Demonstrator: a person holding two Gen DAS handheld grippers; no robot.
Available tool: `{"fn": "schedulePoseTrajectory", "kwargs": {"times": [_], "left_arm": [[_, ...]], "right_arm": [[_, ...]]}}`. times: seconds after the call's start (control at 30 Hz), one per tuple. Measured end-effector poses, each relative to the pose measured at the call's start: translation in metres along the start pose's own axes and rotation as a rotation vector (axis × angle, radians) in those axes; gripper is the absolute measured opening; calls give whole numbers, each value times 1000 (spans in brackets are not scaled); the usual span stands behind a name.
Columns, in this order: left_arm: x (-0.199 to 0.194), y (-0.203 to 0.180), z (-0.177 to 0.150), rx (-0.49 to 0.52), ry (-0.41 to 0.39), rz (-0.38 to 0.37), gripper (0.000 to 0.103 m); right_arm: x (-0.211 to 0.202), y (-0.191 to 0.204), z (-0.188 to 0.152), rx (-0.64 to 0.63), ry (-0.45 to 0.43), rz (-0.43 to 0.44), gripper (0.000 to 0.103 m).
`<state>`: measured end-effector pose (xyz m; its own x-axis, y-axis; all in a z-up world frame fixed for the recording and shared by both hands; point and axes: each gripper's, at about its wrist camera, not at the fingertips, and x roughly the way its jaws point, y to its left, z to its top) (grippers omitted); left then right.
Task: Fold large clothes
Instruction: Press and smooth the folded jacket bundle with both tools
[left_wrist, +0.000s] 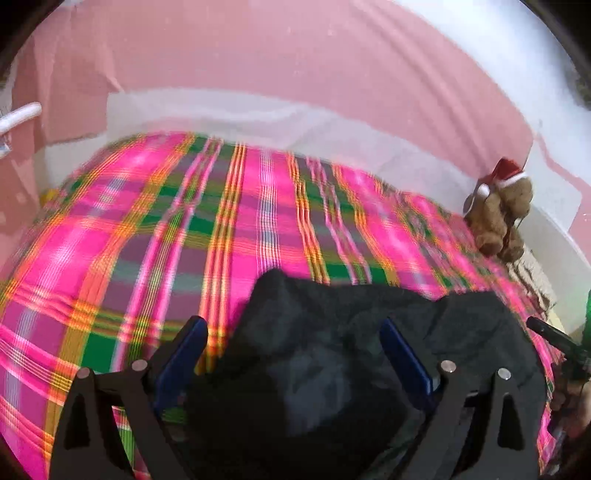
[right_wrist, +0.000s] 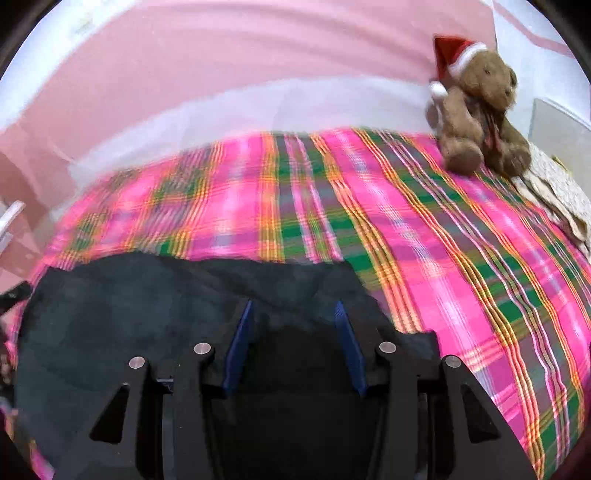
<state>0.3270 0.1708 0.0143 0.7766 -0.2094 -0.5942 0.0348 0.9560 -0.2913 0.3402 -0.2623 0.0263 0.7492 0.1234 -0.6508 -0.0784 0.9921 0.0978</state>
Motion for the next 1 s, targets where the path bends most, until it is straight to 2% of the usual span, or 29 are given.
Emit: {"fn": "schedulePoseTrajectory", "kwargs": {"times": [0.07,0.17,0.23,0.3,0.33,0.4,0.5,1.0], "left_arm": [[-8,-2,8,14,-26,-7,96],[5,-8,12,37,-3,-3,96],[27,-8,8,30,56,-1,96],[50,-6,2,27,117,18,96],[58,-6,-2,30,138,32,96],[73,3,-5,-17,169,13,97],[83,6,-9,-42,176,-1,97],[94,3,-17,-29,180,19,98]], "right_arm": [[-12,30,4,-39,-21,68,46],[-2,82,8,-126,24,153,46],[23,107,7,-160,74,160,46],[51,117,3,-166,149,136,46],[72,117,1,-162,200,119,46],[88,114,-1,-149,213,115,46],[106,114,-8,-157,225,102,46],[126,113,-17,-165,200,72,46]]}}
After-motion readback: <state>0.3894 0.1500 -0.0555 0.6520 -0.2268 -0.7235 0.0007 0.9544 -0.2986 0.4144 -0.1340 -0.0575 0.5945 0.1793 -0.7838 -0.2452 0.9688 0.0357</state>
